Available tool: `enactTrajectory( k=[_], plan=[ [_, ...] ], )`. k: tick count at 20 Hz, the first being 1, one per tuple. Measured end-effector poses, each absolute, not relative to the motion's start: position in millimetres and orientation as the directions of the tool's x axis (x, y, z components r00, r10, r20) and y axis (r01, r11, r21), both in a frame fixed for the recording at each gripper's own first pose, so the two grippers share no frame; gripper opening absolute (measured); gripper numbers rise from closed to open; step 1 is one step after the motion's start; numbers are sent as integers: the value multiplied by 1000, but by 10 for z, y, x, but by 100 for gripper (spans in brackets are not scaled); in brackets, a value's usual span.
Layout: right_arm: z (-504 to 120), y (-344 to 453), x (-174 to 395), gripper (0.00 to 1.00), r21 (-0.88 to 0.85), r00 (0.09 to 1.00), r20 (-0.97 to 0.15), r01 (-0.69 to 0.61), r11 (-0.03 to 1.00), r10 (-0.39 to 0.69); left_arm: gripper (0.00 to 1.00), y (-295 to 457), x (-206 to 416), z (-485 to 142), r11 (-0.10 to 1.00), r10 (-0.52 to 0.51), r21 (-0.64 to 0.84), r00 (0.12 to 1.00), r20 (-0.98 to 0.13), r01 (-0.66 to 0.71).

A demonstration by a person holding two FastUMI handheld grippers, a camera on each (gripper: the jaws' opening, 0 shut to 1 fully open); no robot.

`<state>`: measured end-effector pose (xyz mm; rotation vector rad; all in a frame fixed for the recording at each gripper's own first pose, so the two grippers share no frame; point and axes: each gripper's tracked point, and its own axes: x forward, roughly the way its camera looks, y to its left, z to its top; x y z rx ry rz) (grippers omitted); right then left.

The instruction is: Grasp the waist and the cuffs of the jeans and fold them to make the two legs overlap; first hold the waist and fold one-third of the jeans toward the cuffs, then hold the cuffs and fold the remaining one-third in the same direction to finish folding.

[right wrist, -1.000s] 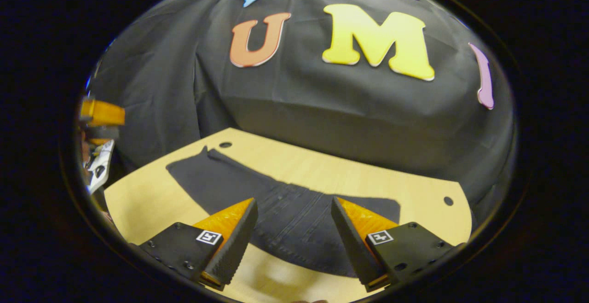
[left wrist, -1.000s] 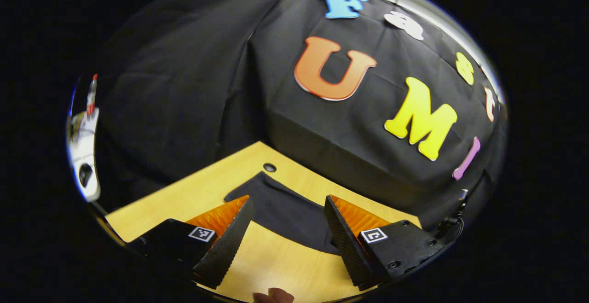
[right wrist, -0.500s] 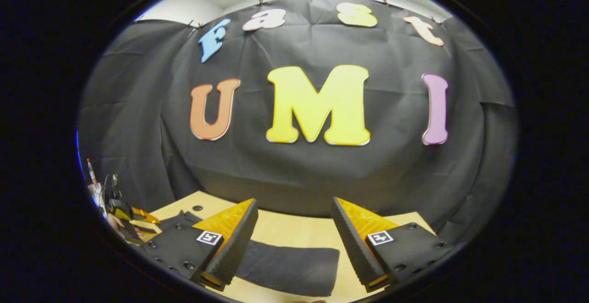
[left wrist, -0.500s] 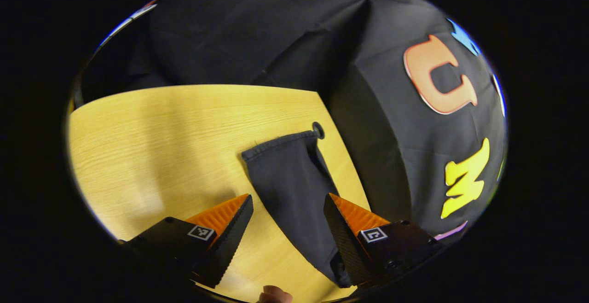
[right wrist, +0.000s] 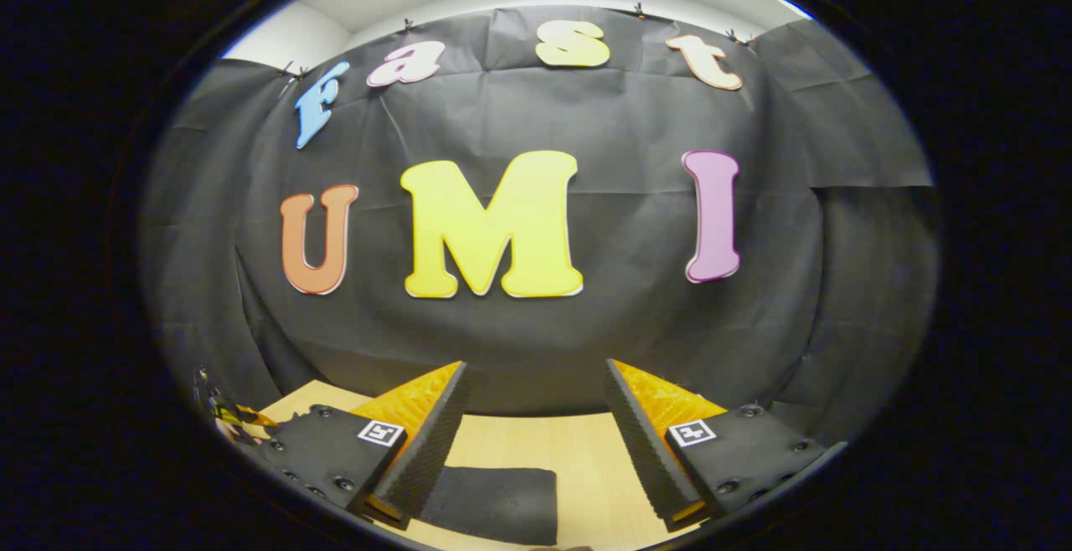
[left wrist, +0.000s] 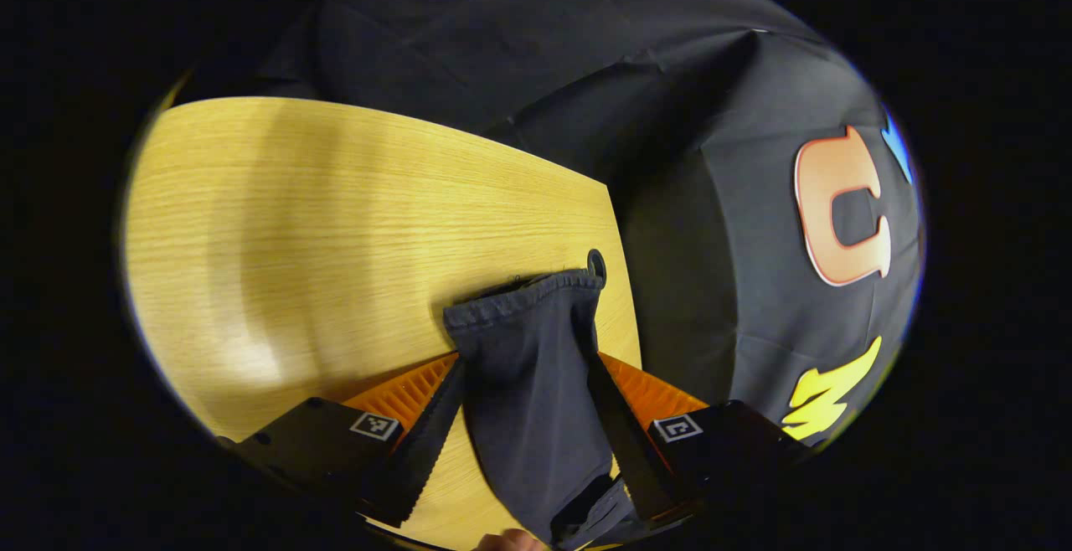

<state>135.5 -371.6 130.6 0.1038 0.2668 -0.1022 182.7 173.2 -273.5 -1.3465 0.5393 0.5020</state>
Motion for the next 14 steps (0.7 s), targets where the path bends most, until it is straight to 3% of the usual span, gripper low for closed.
enactTrajectory(
  k=[1,3,5,7,11,14],
  plan=[
    [1285,-3781,1340,98,91,955,-278,130,987,-100,99,1731,1860,-2779,106,16,-772,777,-629,-627],
    [1282,-3914,1299,99,81,950,-284,155,985,-126,55,1720,1893,-2948,20,-7,-756,756,-654,-654],
    [1300,-3998,1282,98,68,948,-285,168,983,-142,13,1688,1916,-2966,42,5,-744,745,-668,-667],
    [1323,-4077,1244,98,68,946,-285,180,981,-153,6,1685,1852,-2857,200,54,-698,719,-693,-687],
    [1331,-4191,1154,98,103,942,-295,199,975,-161,5,1439,1950,-2098,528,134,-631,790,-598,-568],
    [1388,-4267,1078,99,124,944,-287,206,971,-163,4,1055,2022,-1501,643,118,-612,849,-515,-461]
  ],
)
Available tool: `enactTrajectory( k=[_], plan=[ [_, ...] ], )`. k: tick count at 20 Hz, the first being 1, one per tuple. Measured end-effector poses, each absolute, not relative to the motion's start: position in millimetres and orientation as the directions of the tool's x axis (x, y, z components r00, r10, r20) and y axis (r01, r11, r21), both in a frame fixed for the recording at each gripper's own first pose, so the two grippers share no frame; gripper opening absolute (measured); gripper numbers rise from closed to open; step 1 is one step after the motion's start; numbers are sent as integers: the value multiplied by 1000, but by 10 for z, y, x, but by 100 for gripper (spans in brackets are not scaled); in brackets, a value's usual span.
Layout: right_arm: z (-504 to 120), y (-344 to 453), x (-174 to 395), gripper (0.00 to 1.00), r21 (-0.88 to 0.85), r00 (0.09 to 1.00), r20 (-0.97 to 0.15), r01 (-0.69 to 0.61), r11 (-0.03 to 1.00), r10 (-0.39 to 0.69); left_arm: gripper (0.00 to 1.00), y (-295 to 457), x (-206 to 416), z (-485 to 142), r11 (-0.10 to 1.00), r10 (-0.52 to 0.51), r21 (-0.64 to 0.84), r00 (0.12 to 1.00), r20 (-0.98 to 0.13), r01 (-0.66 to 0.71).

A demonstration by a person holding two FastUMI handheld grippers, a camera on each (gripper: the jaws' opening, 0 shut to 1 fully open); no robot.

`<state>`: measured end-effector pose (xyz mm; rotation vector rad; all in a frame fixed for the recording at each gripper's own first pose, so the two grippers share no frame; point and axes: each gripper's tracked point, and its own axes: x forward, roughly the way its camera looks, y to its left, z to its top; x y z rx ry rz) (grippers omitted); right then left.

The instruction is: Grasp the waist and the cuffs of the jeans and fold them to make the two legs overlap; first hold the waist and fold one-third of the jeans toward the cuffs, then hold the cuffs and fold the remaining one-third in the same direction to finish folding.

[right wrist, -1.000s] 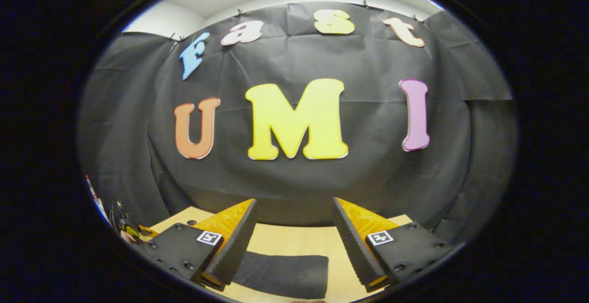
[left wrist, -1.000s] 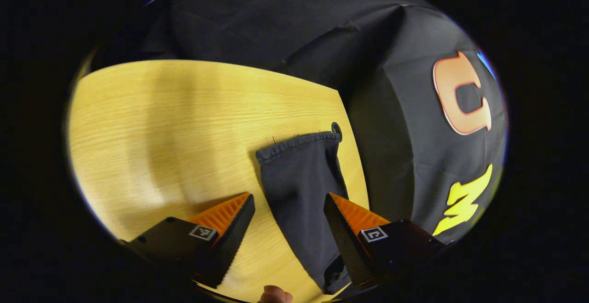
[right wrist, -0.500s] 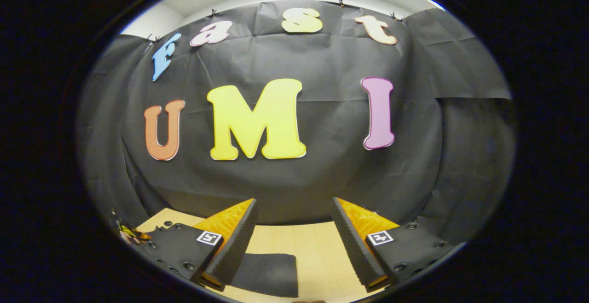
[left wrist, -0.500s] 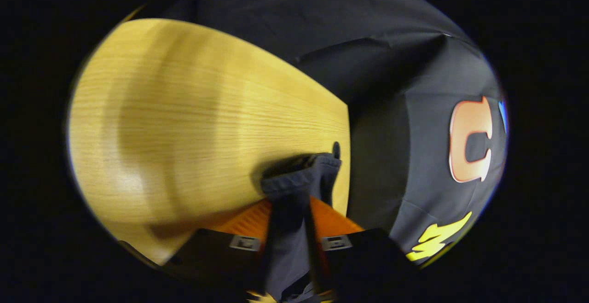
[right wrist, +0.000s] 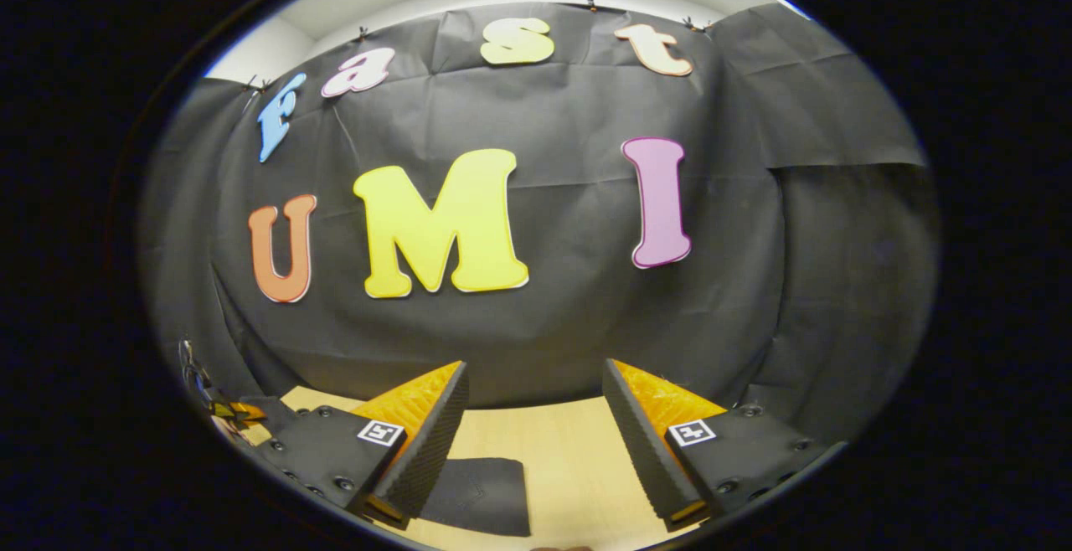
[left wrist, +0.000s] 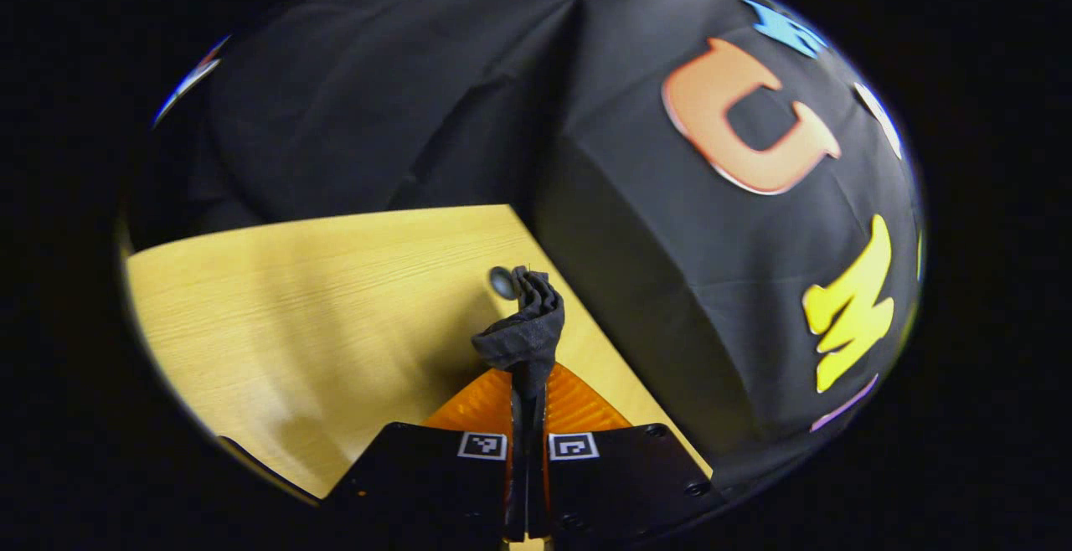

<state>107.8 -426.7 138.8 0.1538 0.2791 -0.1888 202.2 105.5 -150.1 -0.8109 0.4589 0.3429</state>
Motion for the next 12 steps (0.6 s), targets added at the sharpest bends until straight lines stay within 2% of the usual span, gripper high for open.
enactTrajectory(
  k=[3,7,10,12],
  plan=[
    [1377,-4322,1032,99,133,941,-293,213,968,-167,5,407,2169,-983,770,84,-543,897,-433,-335],
    [1323,-4370,1028,99,147,929,-317,247,958,-191,4,-468,2251,-519,883,-28,-449,937,-349,-140],
    [1406,-4338,1028,99,116,923,-317,267,957,-219,5,-1215,2244,-503,950,-116,-312,939,-323,10],
    [1462,-4306,1021,98,104,916,-321,286,952,-240,5,-1723,2177,-677,962,-192,-251,919,-345,107]
  ],
)
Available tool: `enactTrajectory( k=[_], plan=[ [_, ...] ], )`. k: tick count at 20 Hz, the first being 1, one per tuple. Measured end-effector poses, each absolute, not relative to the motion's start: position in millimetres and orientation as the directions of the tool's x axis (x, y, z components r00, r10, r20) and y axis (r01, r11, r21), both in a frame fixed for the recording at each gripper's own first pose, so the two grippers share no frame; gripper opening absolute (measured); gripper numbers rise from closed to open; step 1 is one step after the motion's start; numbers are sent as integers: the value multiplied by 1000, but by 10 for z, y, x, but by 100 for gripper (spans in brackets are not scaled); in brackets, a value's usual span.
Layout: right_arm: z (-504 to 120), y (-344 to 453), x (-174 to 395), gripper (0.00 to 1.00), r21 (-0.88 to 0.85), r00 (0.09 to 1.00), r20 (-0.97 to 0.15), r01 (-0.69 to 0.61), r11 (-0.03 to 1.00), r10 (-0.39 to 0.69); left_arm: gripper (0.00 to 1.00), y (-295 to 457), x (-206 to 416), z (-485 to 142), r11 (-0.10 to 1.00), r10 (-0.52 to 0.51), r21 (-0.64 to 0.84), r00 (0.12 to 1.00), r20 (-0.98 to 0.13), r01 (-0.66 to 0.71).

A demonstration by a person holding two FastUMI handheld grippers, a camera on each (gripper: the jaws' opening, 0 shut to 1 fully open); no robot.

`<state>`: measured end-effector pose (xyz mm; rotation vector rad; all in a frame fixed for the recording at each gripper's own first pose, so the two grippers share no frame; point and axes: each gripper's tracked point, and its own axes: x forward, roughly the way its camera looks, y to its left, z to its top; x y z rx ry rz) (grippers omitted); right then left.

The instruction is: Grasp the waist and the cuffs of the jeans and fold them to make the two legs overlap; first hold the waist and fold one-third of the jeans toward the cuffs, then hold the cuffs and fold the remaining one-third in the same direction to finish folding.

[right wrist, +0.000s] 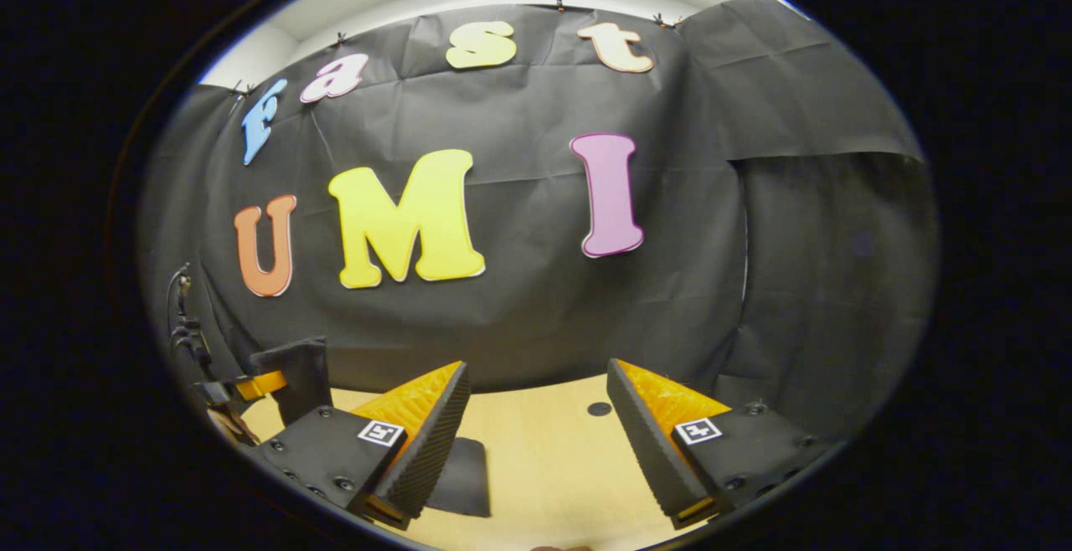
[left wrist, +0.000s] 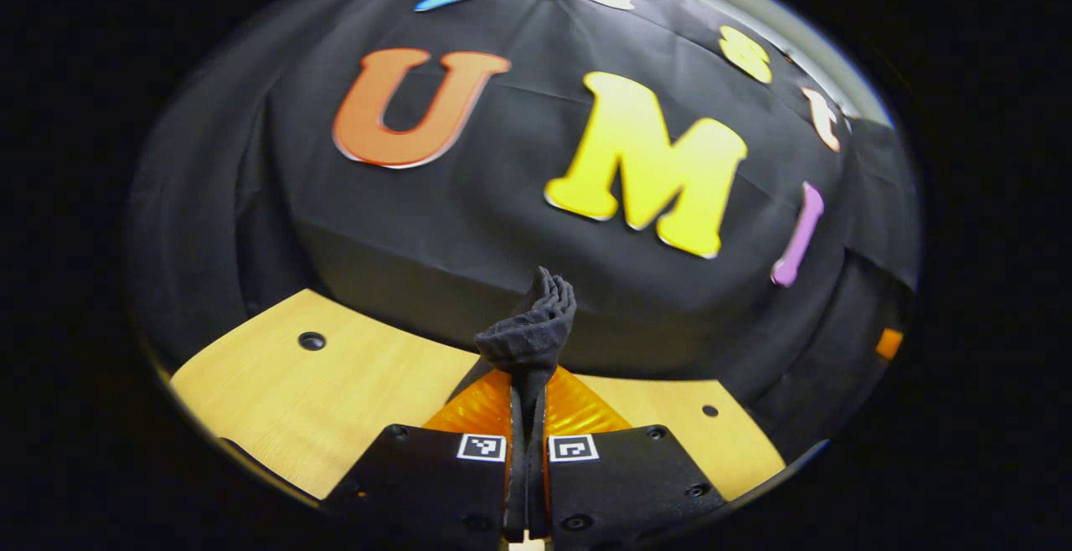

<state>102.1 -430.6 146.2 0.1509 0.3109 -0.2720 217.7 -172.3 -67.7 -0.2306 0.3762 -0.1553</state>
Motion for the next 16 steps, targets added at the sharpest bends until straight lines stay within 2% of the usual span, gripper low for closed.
enactTrajectory(
  k=[2,5,9,11,12,14,16],
  plan=[
    [1501,-4291,1018,100,113,906,-335,311,944,-258,5,-2102,2188,-961,960,-254,-209,892,-374,186],
    [1506,-4342,969,98,106,889,-347,353,930,-298,5,-2624,2093,-1518,946,-323,-143,826,-462,290],
    [1559,-4311,959,100,105,873,-357,392,914,-333,5,-2918,2061,-2205,933,-320,-56,750,-579,355],
    [1549,-4319,954,100,105,865,-364,406,908,-345,5,-2930,2172,-2364,930,-302,-14,742,-598,367],
    [1549,-4317,957,100,106,863,-367,410,906,-348,5,-3089,1886,-2522,927,-298,-2,732,-612,375],
    [1557,-4316,972,100,118,860,-371,417,901,-350,6,-3033,2023,-2557,910,-313,11,705,-636,415],
    [1512,-4310,977,100,131,860,-378,416,900,-342,19,-3092,2027,-2578,902,-336,-9,690,-642,431]
  ],
)
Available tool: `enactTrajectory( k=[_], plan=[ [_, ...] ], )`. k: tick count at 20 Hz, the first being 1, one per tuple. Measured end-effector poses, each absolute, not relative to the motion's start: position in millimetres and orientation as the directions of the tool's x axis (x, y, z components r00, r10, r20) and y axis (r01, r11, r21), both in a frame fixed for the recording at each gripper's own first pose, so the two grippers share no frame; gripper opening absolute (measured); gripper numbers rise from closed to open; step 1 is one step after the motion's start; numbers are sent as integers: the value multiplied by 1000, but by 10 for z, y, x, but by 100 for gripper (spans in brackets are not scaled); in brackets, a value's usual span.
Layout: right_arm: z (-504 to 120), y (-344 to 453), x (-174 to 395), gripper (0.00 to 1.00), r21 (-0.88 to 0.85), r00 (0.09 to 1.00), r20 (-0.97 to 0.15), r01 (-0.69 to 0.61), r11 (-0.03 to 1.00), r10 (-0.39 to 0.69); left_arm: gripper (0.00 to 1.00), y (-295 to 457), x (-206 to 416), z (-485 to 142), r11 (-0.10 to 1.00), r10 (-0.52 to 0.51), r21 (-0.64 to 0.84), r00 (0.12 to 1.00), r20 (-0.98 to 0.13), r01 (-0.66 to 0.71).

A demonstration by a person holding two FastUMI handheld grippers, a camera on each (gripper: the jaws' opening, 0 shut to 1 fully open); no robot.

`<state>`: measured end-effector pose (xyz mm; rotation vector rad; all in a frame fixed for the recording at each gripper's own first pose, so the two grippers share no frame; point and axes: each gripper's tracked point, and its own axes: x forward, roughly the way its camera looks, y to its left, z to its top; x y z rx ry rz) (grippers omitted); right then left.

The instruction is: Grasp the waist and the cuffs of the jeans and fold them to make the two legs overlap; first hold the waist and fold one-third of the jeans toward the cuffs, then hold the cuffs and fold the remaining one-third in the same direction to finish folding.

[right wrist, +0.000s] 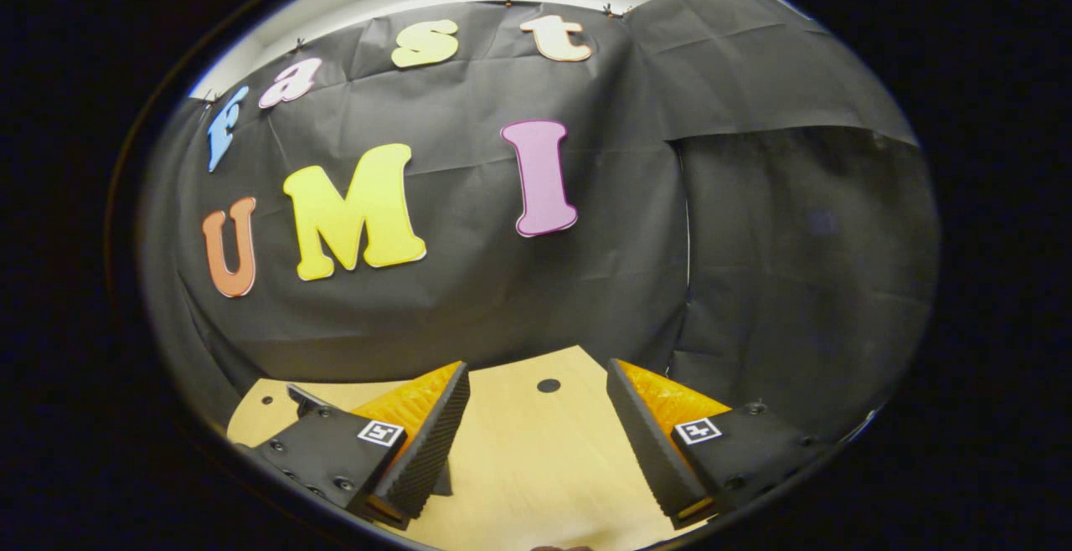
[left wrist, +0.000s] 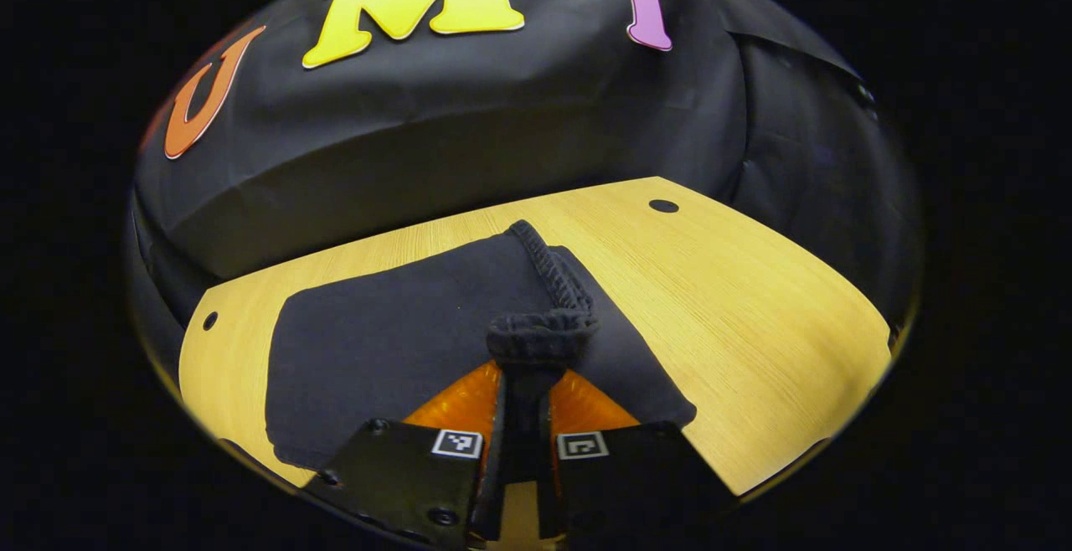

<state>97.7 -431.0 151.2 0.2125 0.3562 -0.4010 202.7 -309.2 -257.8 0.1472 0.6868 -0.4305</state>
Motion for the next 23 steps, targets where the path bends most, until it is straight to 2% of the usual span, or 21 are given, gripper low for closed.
enactTrajectory(
  k=[3,7,10,15,20,21,22,23],
  plan=[
    [1432,-4294,1007,100,129,869,-380,390,912,-318,100,-3197,1984,-2364,900,-358,-36,690,-629,434],
    [1423,-4046,1161,100,127,893,-369,322,938,-256,100,-3120,2003,-1742,906,-375,-36,761,-530,421],
    [1471,-3699,1323,100,150,916,-355,251,956,-185,100,-2706,2018,-1055,924,-351,-8,836,-422,383],
    [1587,-3133,1538,100,200,949,-309,130,971,-63,100,-1675,2085,-90,980,-195,-16,942,-275,199],
    [1643,-2689,1624,100,210,959,-283,75,975,-13,100,-984,1912,598,999,-48,-9,987,-154,47],
    [1652,-2604,1642,100,203,960,-281,60,977,-1,94,-902,1852,679,1000,-31,-7,989,-143,30],
    [1677,-2525,1643,100,191,961,-275,46,980,8,100,-865,1804,704,1000,-23,-2,990,-136,23],
    [1710,-2473,1645,100,178,964,-266,39,983,10,100,-857,1761,709,1000,-22,2,990,-137,22]
  ],
)
